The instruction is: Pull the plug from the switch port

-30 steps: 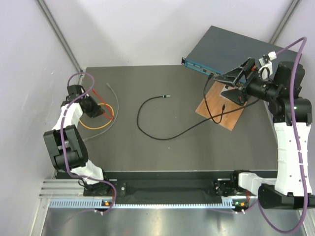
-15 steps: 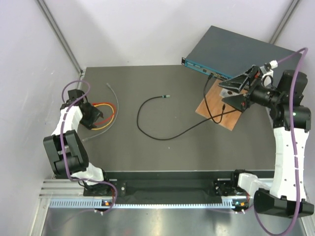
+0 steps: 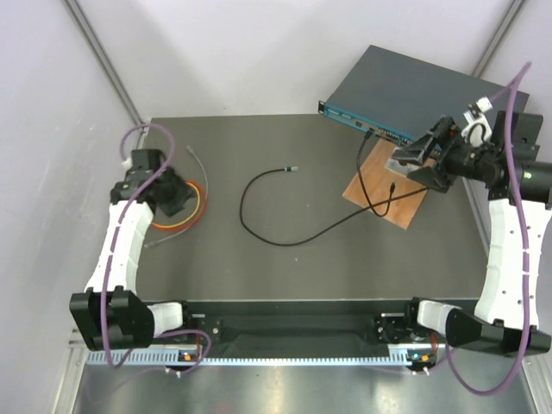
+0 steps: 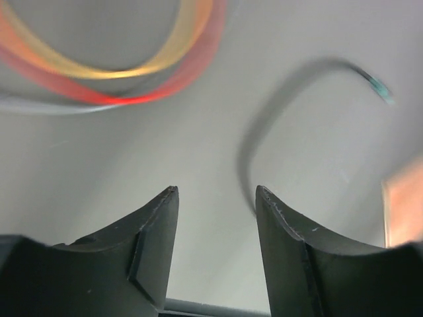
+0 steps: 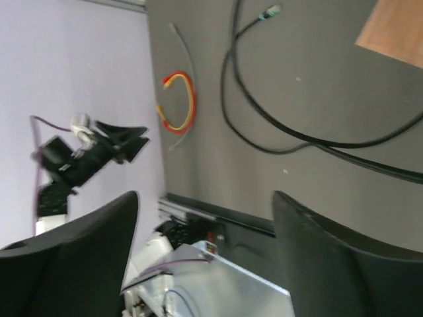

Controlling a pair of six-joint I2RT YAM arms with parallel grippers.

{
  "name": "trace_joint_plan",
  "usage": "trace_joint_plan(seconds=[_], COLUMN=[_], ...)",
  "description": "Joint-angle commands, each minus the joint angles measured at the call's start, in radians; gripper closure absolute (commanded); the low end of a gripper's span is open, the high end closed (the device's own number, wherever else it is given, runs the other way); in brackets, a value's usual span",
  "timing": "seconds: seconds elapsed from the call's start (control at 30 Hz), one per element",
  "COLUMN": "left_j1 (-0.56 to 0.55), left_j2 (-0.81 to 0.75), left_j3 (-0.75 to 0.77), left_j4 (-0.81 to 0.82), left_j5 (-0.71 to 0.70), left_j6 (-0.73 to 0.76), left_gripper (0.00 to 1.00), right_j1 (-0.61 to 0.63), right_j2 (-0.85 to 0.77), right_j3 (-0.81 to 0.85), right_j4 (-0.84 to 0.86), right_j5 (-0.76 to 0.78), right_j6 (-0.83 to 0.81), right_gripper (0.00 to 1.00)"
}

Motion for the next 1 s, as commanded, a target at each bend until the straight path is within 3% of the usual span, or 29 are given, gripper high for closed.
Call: trace_joint_plan(seconds=[0.0,0.07,0.1,0.27,0.43,0.57,0.73,0.87,0.97], left_j1=[-0.170,-0.251,-0.264,-0.298,-0.400,-0.444,-0.444,-0.441,-0.430], left_j2=[-0.008,0.035,0.053,0.138,0.211,0.259,0.325,0.369,0.379], left_j3=[0.078,0.097,0.119,0.160,0.196,0.222,0.238,0.272,0.259], left_j4=[0.120,0.156,0.183,0.233,0.233,0.228,0.239,0.219,0.221], left_j5=[0.021,0.047,0.134,0.334,0.363,0.349,0.331,0.346,0.356], left_j6=[0.071,0.145,0.171,0.216,0.322,0.371,0.409,0.441,0.450], left_gripper=[0.45,0.45,0.45,0.47,0.47,0.47,0.47,0.47,0.47], right_j1=[-0.077,-0.159,-0.192,-0.425,-0.521,-0.605,-0.647,-0.655,-0.650], right_j2=[-0.081,-0.122,-0.129,-0.152,-0.216,-0.221,-0.238,-0.274,-0.293], right_j3=[-0.079,-0.098,-0.093,-0.133,-0.321,-0.413,-0.507,-0.611,-0.718], right_j4=[0.017,-0.002,-0.033,-0.104,0.097,0.152,0.389,0.720,0.865], right_j5=[0.056,0.070,0.061,0.002,-0.087,-0.128,-0.165,-0.156,-0.148], right_j6=[-0.037,-0.041,-0.067,-0.120,-0.043,-0.003,0.182,0.406,0.513], right_gripper=[0.26,0.33,0.36,0.34,0.35,0.39,0.44,0.52,0.57])
